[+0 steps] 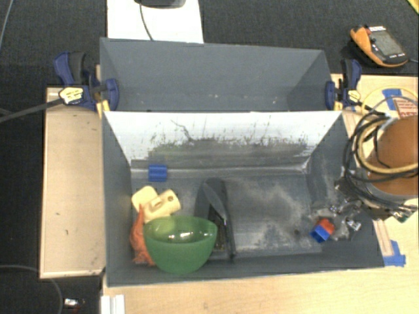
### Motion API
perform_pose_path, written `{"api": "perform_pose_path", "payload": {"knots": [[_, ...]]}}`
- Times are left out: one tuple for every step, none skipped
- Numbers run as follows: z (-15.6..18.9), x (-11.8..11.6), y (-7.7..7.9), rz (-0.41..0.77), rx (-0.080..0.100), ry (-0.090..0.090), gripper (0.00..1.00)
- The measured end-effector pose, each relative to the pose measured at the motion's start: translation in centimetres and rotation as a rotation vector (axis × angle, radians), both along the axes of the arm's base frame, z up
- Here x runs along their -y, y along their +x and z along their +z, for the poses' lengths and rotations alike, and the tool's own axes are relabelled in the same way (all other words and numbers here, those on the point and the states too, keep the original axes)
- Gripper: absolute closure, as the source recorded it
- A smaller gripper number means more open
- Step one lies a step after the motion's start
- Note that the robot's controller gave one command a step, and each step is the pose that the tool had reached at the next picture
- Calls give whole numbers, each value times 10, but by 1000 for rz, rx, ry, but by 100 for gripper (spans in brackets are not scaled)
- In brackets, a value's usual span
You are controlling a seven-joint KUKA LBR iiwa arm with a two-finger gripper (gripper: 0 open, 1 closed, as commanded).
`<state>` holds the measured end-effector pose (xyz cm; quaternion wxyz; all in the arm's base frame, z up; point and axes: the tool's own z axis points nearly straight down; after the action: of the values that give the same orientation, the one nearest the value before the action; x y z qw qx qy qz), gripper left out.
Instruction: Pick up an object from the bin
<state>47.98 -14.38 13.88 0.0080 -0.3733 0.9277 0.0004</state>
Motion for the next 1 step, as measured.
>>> {"api": "perform_pose_path", "payload": {"knots": [[31,-1,-1,-2,-4,2,100]]}}
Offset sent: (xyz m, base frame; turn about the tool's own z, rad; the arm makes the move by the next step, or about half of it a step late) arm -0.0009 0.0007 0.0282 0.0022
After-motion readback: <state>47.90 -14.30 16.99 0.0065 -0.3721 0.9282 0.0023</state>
